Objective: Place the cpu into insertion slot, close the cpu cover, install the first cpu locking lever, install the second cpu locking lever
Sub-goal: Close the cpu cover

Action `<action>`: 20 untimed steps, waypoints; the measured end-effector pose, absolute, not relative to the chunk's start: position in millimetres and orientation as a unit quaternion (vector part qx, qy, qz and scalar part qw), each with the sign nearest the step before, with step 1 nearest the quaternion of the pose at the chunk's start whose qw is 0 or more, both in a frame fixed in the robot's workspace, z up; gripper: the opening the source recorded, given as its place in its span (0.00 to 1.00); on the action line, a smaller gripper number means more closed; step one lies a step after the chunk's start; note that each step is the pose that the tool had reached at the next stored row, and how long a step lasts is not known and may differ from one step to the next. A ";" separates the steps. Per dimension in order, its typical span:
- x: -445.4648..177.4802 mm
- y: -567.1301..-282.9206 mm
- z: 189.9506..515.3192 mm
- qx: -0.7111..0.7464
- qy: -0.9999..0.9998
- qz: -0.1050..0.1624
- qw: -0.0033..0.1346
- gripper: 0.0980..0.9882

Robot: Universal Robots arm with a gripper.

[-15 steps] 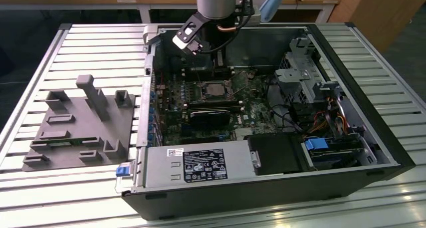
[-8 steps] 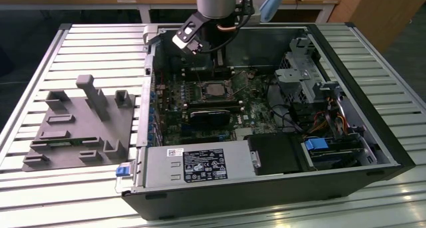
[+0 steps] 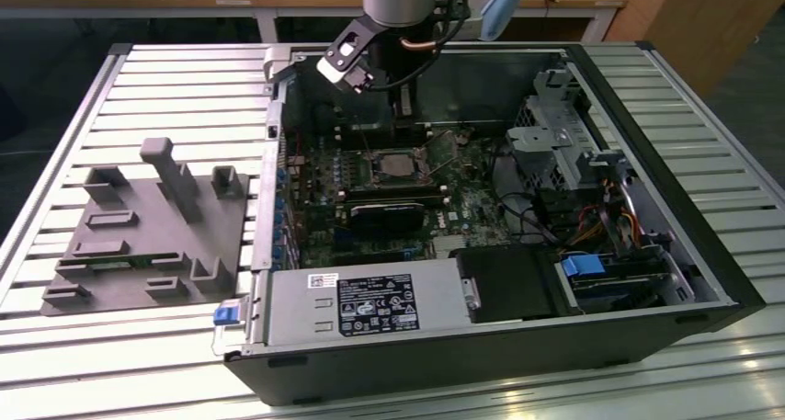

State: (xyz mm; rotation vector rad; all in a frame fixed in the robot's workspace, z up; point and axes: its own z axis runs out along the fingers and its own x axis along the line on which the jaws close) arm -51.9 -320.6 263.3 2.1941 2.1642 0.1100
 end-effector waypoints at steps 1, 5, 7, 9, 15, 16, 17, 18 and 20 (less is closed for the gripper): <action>-51.9 -320.6 263.2 0.711 0.701 0.036 0.029 0.00; -50.2 -320.6 263.3 0.711 0.701 0.036 0.029 0.00; -46.3 -320.6 263.3 0.711 0.702 0.036 0.029 0.00; -41.4 -320.6 263.3 0.711 0.701 0.036 0.029 0.00; -19.6 -320.6 263.3 0.711 0.702 0.035 0.029 0.00; -16.0 -320.6 263.3 0.711 0.701 0.035 0.029 0.00; -12.4 -320.6 263.3 0.711 0.702 0.035 0.029 0.00; -8.6 -320.7 263.3 0.711 0.702 0.035 0.029 0.00; -1.6 -320.7 263.3 0.711 0.702 0.035 0.028 0.00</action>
